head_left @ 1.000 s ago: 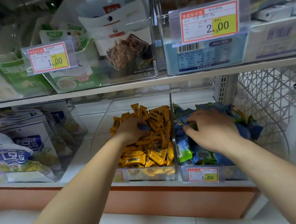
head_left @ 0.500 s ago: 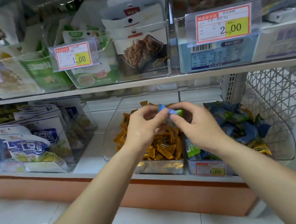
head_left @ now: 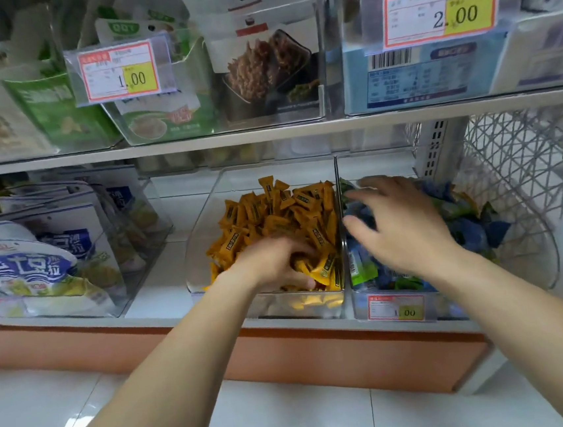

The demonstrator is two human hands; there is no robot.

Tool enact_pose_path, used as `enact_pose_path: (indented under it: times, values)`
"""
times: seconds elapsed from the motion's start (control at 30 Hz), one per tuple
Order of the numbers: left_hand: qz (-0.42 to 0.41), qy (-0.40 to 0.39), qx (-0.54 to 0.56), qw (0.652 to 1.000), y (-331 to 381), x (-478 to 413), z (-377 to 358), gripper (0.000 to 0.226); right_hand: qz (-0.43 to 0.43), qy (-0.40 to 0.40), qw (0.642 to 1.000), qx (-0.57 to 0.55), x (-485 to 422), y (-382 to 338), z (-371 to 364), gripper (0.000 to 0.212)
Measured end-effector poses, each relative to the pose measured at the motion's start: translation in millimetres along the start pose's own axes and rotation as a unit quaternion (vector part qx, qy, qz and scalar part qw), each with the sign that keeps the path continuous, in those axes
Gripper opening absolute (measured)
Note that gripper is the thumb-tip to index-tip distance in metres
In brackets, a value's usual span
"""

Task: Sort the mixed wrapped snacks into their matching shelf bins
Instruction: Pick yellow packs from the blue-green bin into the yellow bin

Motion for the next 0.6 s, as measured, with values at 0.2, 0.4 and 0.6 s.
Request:
enact_pose_path:
  times: [0.2, 0.4, 0.6]
  values:
    - [0.059, 0.09, -0.042, 0.993, -45, 11, 38, 0.054, 0.116, -0.15, 0.982, 0.003, 4, -32, -41, 0.063]
    - [0.094, 0.145, -0.074, 0.982, -65, 25, 58, 0.059, 0.114, -0.134, 0.984, -0.017, 3, -31, -42, 0.069]
    - [0.048, 0.211, 0.02, 0.976, -60, 40, 72, 0.045, 0.101, -0.123, 0.987, -0.008, 2, -34, -39, 0.065]
Point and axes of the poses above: each hand's wrist, its own x-axis away from the middle knuckle, its own z-axis out of the back of the hand, y = z × x, the point moved 9 cm from there along -x, towards the middle knuckle, and after that the axes turned 13 degrees about x, right-handed, at the moved point
